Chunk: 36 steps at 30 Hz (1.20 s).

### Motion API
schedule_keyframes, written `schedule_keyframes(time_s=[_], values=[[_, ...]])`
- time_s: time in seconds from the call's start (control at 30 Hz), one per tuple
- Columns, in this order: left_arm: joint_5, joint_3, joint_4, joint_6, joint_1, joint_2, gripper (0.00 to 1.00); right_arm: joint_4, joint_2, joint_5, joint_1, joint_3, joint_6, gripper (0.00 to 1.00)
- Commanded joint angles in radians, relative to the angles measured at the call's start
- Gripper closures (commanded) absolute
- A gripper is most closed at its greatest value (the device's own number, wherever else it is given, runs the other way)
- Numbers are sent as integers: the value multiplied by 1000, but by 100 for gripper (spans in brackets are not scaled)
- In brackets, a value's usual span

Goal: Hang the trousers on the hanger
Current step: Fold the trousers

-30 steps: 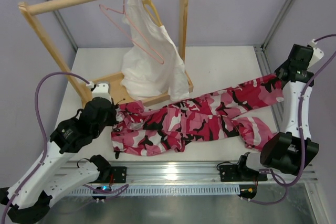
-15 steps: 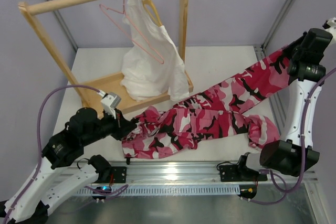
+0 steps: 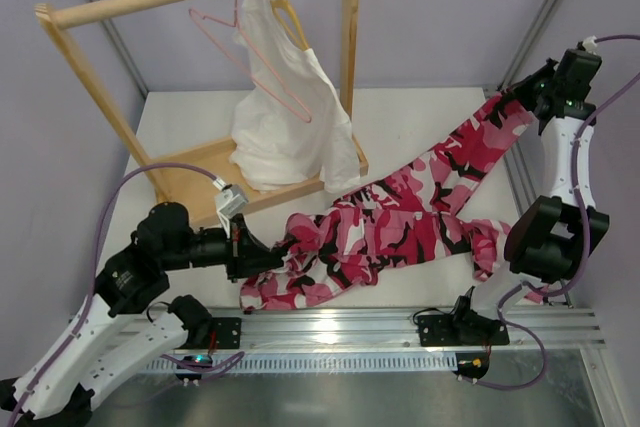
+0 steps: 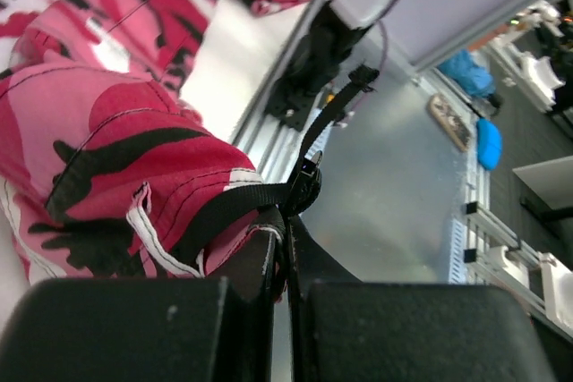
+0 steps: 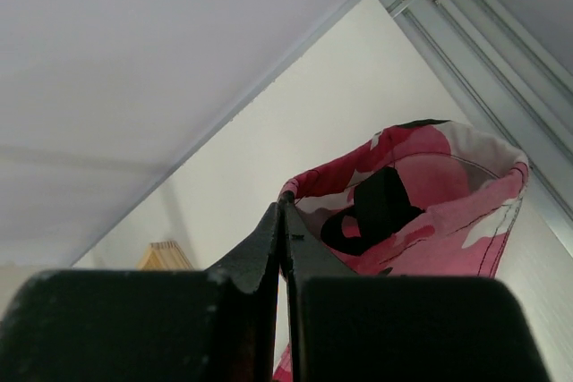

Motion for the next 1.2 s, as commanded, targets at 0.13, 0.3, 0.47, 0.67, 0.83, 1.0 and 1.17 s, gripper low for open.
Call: schedule_keyframes(time_s=[0.13,0.3,0.47,0.67,0.83,1.0,1.17], values=[[341,-19,294,-139,-1,64,99,73,88,-86,5,105,12,96],[388,-82,307,-142,-47,98,100,43,180,-97,7,212,20,96],[384,-189,507,-231,-104,170,99,56,204,-92,13,222,28,96],[310,-177,587,-211,-279,337,99,56,220,-95,16,200,-6,96],[289,-81,615,-187,-480,556,99,12,223,-62,15,192,-34,96],[234,-73,607,-197,-534,607,63,-36,214,-23,13,183,-51,96],[105,-62,499,-178,-534,482,26,-54,214,-36,13,186,-55,96]])
